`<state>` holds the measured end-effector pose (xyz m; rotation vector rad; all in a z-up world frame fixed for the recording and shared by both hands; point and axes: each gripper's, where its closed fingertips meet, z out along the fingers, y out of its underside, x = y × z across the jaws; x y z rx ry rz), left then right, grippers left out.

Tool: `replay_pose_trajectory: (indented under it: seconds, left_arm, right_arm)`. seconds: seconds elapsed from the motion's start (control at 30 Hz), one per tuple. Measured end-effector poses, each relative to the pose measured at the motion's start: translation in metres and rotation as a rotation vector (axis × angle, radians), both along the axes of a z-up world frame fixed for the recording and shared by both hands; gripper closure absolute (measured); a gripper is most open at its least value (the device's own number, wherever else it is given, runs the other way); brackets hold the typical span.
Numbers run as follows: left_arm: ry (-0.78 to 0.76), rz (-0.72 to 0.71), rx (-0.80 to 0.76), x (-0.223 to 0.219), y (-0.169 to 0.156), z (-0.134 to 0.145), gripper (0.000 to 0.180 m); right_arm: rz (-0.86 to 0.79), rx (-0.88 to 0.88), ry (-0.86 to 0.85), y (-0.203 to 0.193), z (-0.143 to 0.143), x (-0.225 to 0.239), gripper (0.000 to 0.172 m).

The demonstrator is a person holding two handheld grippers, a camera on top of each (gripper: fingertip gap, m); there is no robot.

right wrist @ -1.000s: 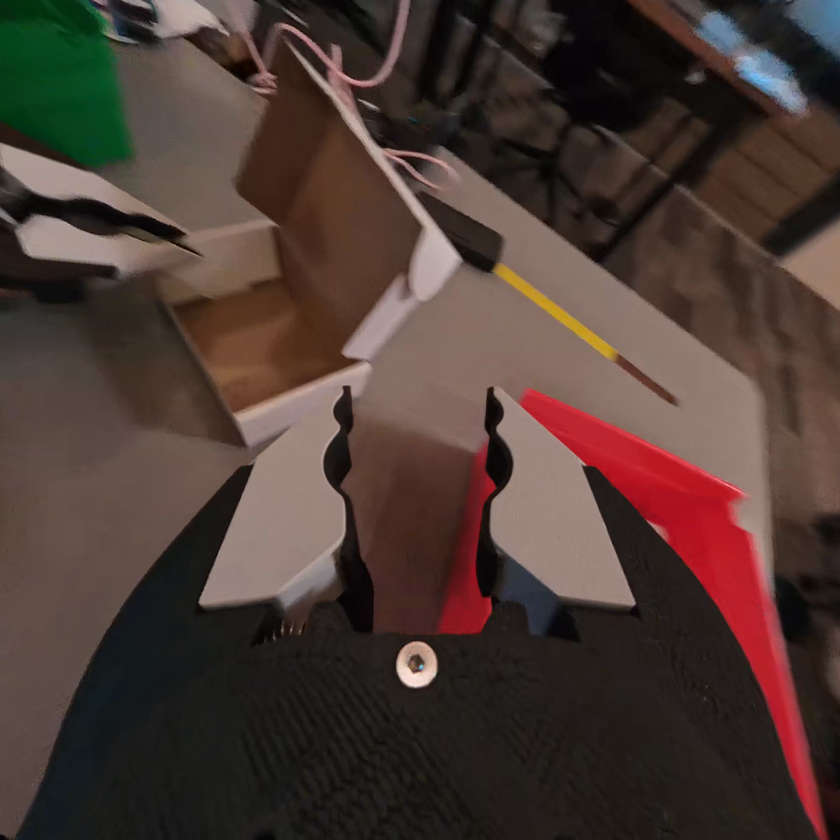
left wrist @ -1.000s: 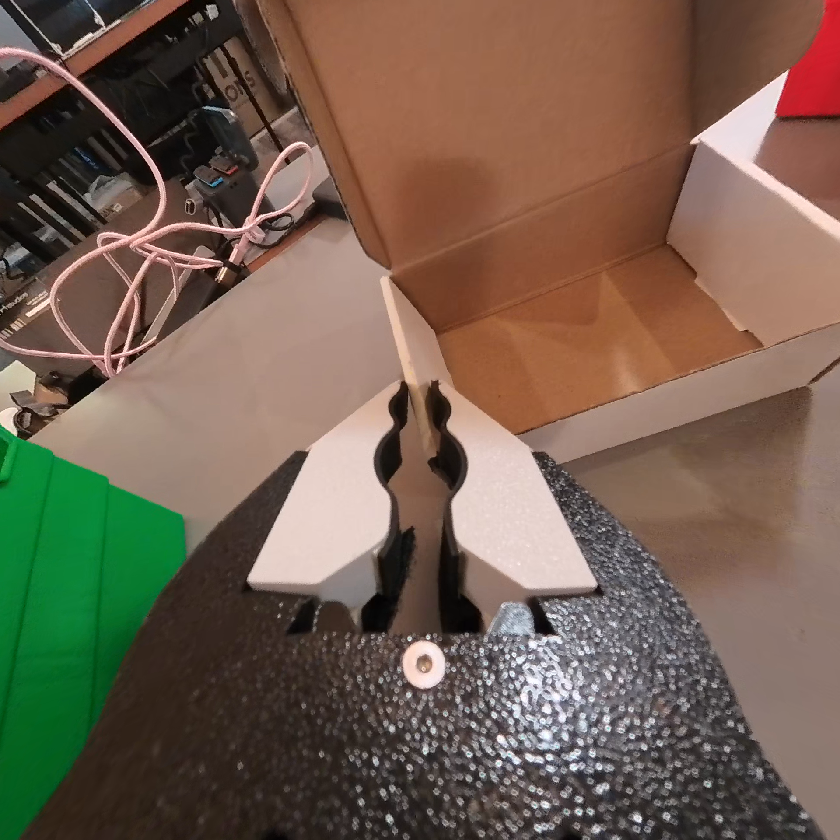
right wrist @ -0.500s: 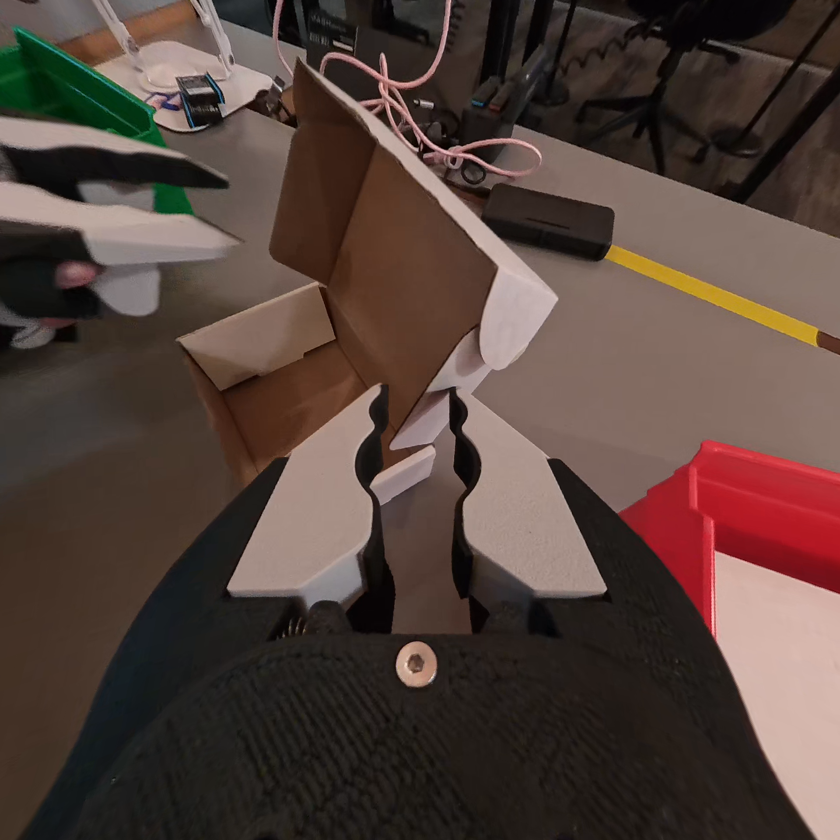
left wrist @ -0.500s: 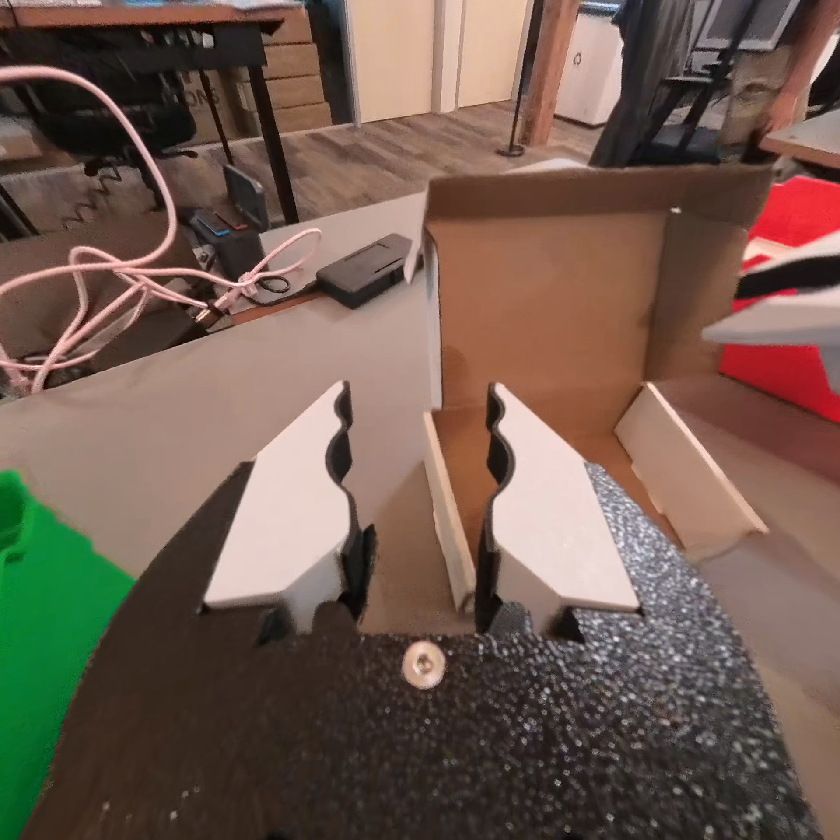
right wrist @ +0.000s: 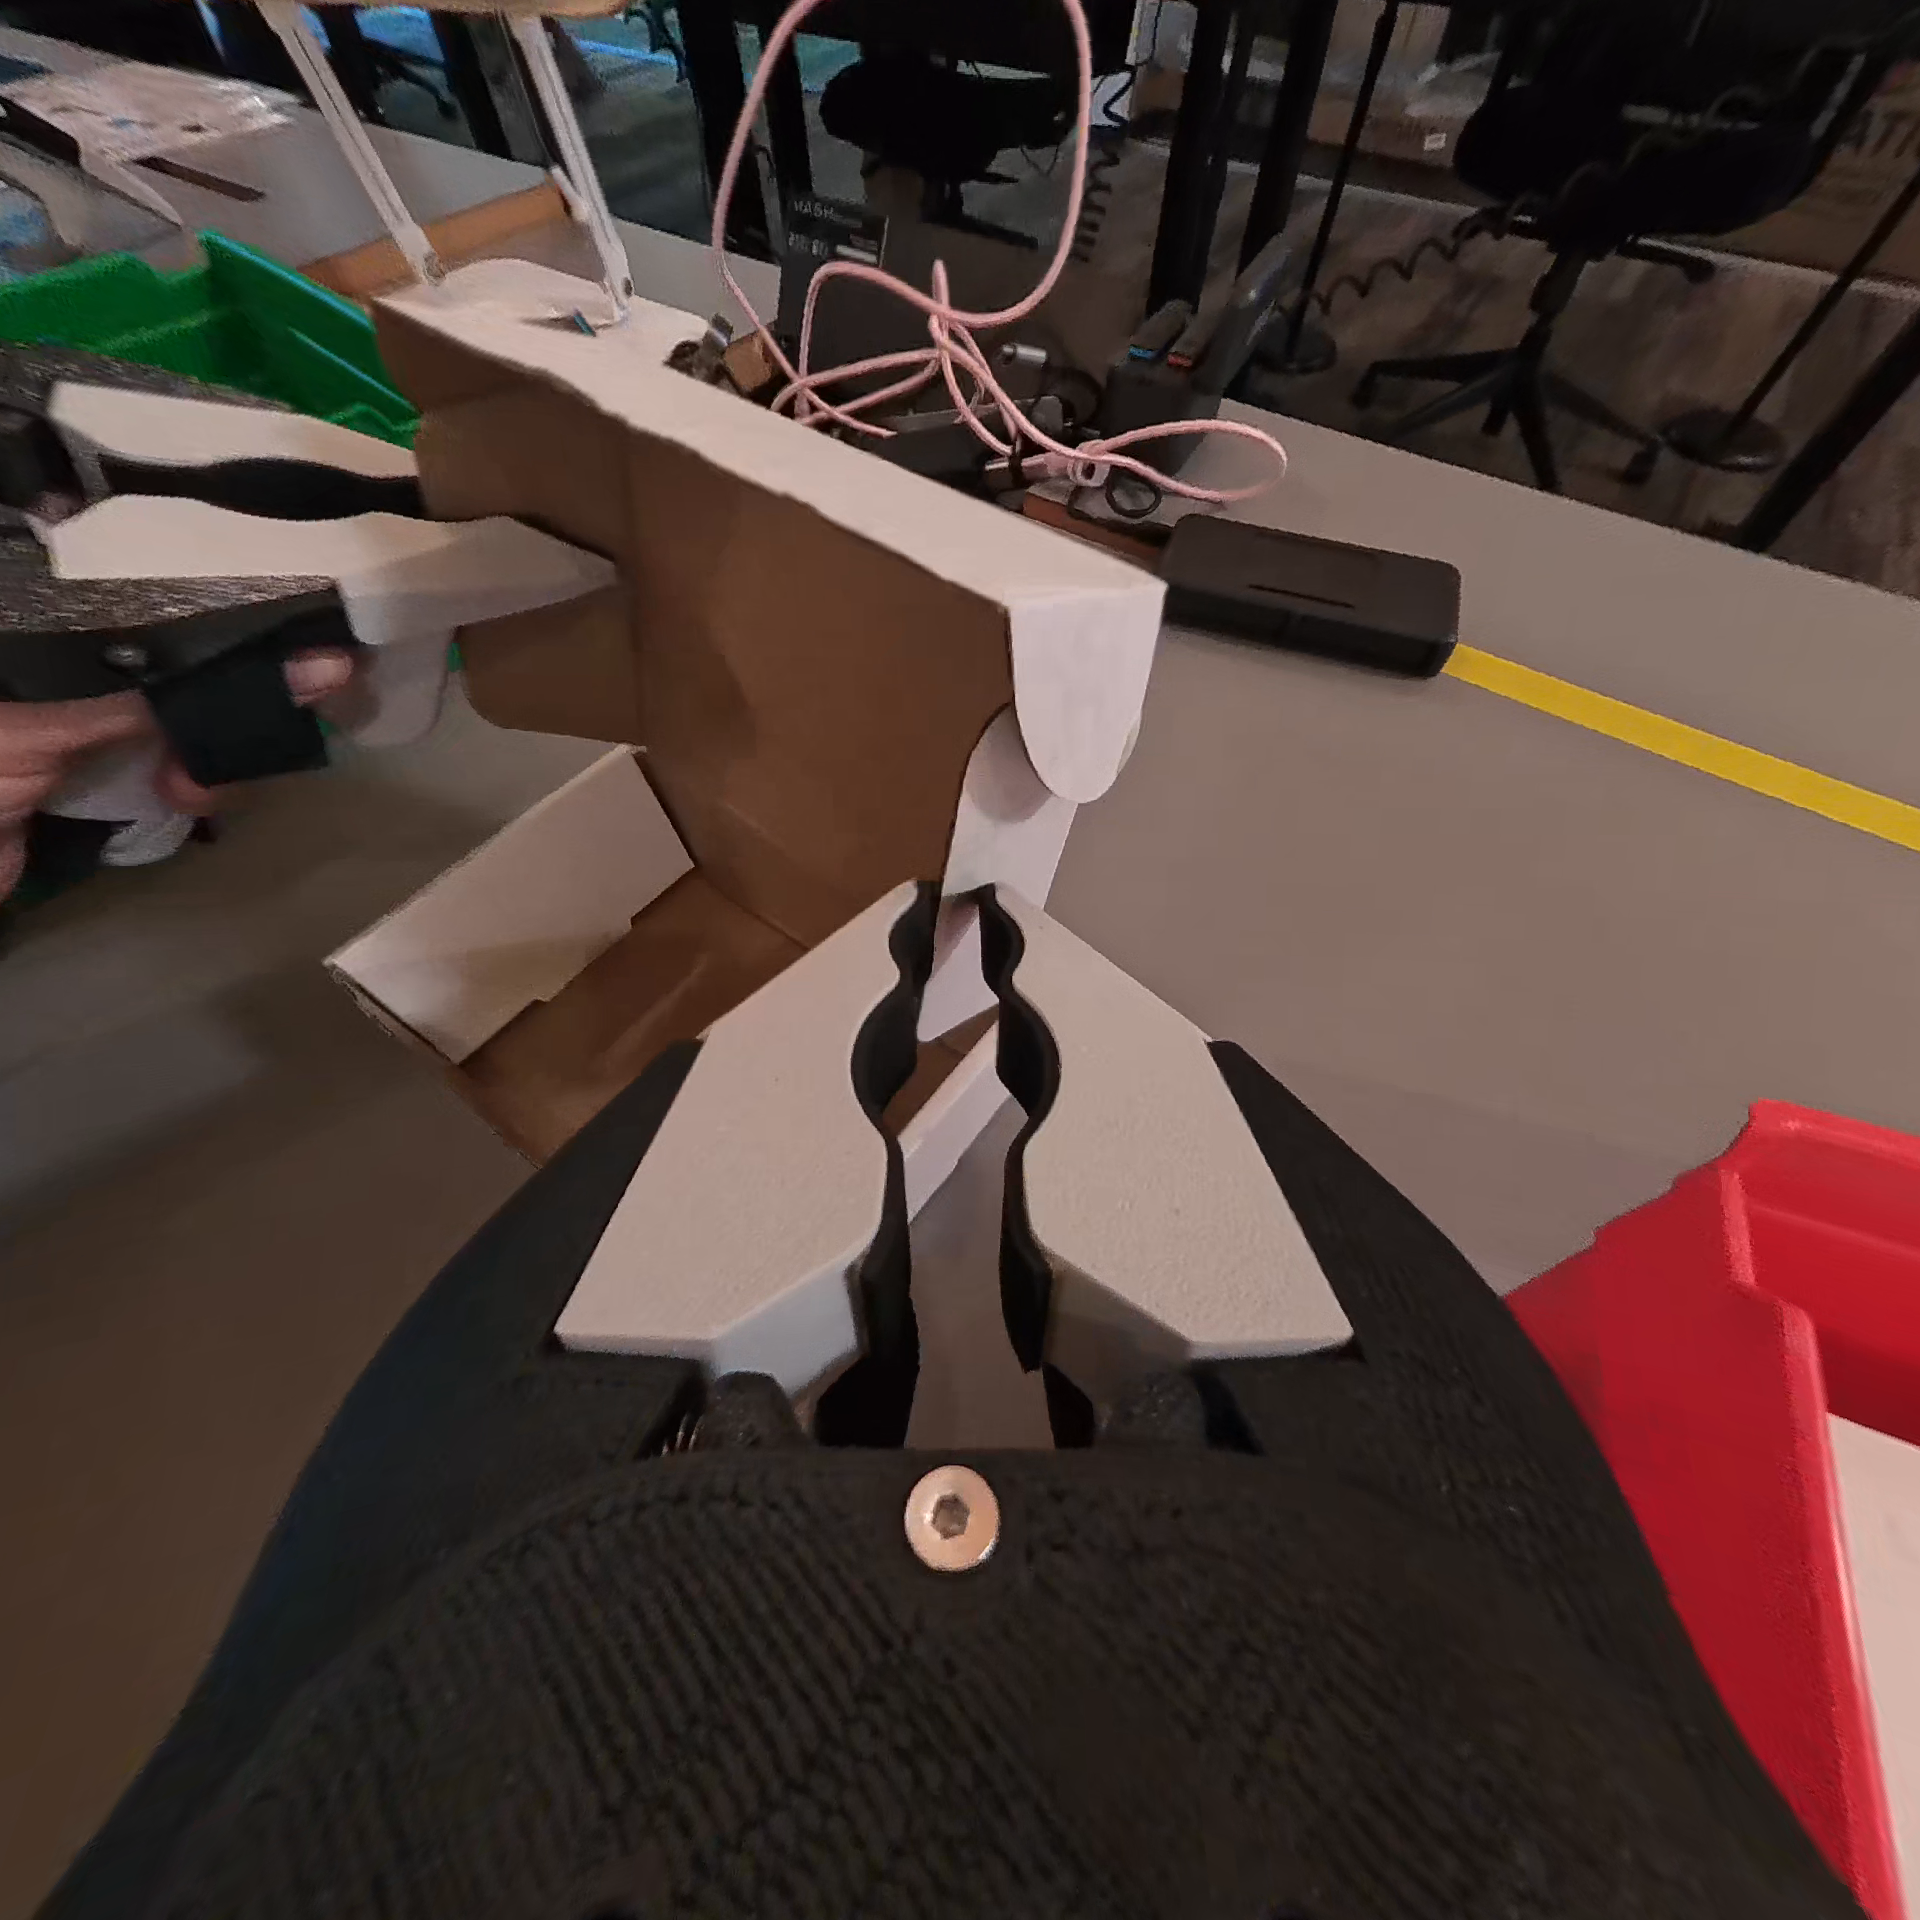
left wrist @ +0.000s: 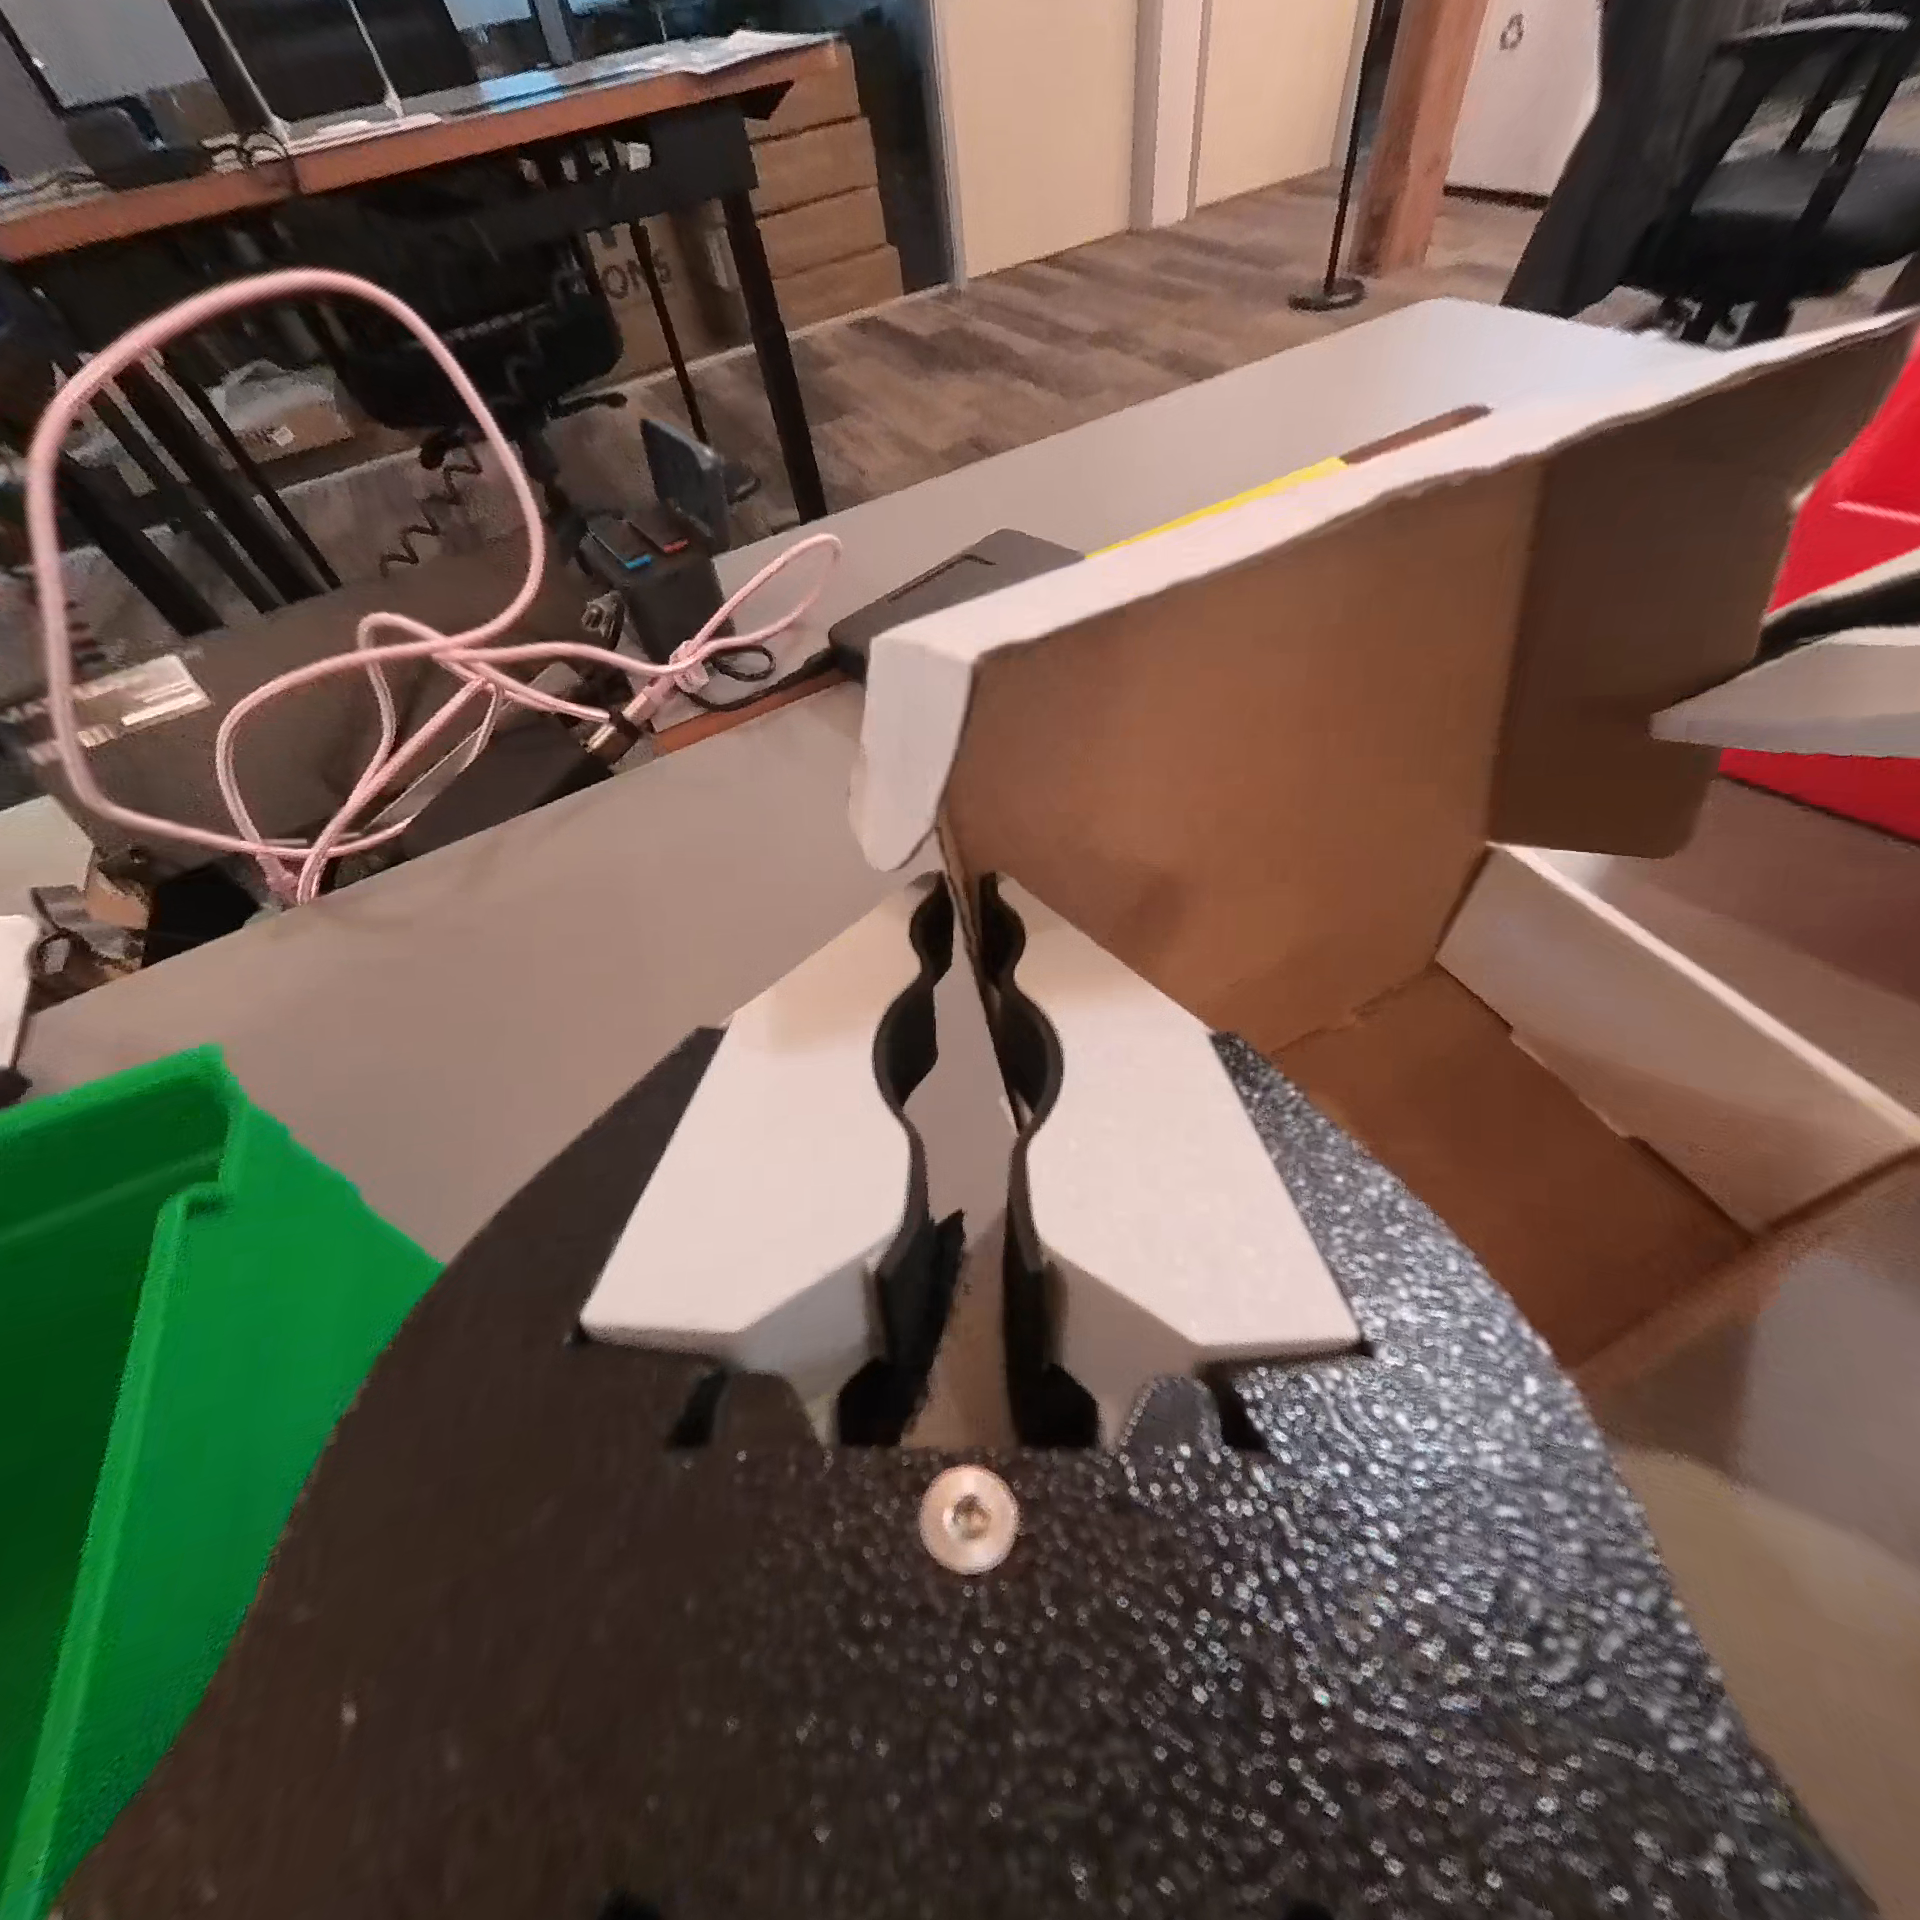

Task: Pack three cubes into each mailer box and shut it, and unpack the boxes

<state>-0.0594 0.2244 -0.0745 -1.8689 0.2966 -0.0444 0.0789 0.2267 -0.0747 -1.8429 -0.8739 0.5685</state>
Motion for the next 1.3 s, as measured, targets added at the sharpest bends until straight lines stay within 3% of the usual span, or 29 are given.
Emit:
replay_pose_trajectory:
  seconds: [0.13, 0.4, 0.67, 0.73, 0.87, 1.0, 1.13, 1.3]
  left_arm:
    - [-0.004, 0.015, 0.048, 0.002, -0.027, 0.0, 0.179]
    - [-0.168, 0.005, 0.075, 0.018, -0.061, -0.003, 0.175]
    - [-0.55, -0.056, 0.048, 0.024, -0.06, 0.019, 0.154]
    - [-0.508, -0.092, 0.065, 0.023, -0.063, 0.024, 0.154]
    - [-0.277, -0.02, 0.047, 0.003, -0.067, 0.011, 0.143]
    - [-0.231, -0.034, -0.011, -0.003, -0.08, -0.001, 0.138]
    - [-0.099, -0.067, -0.058, 0.001, -0.09, -0.006, 0.172]
    - [0.058, -0.01, -0.11, -0.007, -0.087, -0.004, 0.179]
  right_arm:
    - [-0.021, 0.064, -0.039, -0.013, -0.007, -0.001, 0.165]
    - [-0.046, 0.087, -0.057, -0.032, -0.028, 0.005, 0.168]
    - [-0.073, 0.099, -0.051, -0.031, -0.026, 0.01, 0.17]
    - [-0.073, 0.091, -0.036, -0.033, -0.026, 0.01, 0.17]
    - [-0.064, 0.106, -0.028, -0.037, -0.025, 0.007, 0.171]
    - [-0.057, 0.127, -0.028, -0.04, -0.024, 0.002, 0.171]
    - [-0.055, 0.138, -0.031, -0.041, -0.024, 0.001, 0.171]
    - [-0.059, 0.162, -0.053, -0.043, -0.024, -0.002, 0.171]
